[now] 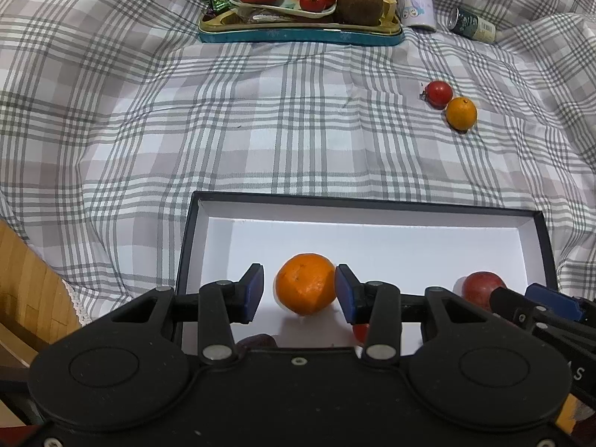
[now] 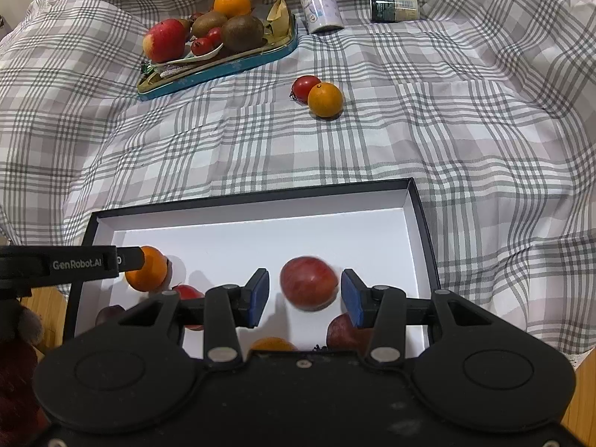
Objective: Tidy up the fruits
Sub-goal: 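Carry the orange and plum into the white box and open both tools, then move both tools back toward the last tomato and orange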
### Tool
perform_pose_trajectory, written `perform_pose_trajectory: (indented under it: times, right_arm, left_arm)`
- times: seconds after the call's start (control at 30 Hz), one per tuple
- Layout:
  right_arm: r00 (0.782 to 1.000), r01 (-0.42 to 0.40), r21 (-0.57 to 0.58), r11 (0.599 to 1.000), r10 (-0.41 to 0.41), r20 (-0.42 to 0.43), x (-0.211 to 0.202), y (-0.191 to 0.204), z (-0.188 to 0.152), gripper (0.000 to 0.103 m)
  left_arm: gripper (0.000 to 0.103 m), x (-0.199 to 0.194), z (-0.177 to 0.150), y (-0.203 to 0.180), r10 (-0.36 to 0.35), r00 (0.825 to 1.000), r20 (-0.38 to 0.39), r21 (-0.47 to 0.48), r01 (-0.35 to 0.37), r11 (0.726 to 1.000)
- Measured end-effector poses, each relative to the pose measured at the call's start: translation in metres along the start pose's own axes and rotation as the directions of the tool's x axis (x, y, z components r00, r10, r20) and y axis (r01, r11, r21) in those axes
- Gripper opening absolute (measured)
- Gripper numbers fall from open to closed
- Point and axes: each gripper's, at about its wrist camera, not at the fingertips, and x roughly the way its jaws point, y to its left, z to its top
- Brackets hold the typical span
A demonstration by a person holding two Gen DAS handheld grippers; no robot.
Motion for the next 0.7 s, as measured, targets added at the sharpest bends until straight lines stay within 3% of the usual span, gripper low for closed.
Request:
perform_pose_trajectory:
  times: [0.7]
  right_arm:
    - [0.999,0.025,0.038,0.999,-0.027,0.042,0.000,-0.015,0.017,0.047]
  left_arm:
    - [0.051,0.001,0.012,-0.011,0.032,0.999,0.002,0.052,-0.032,0.998]
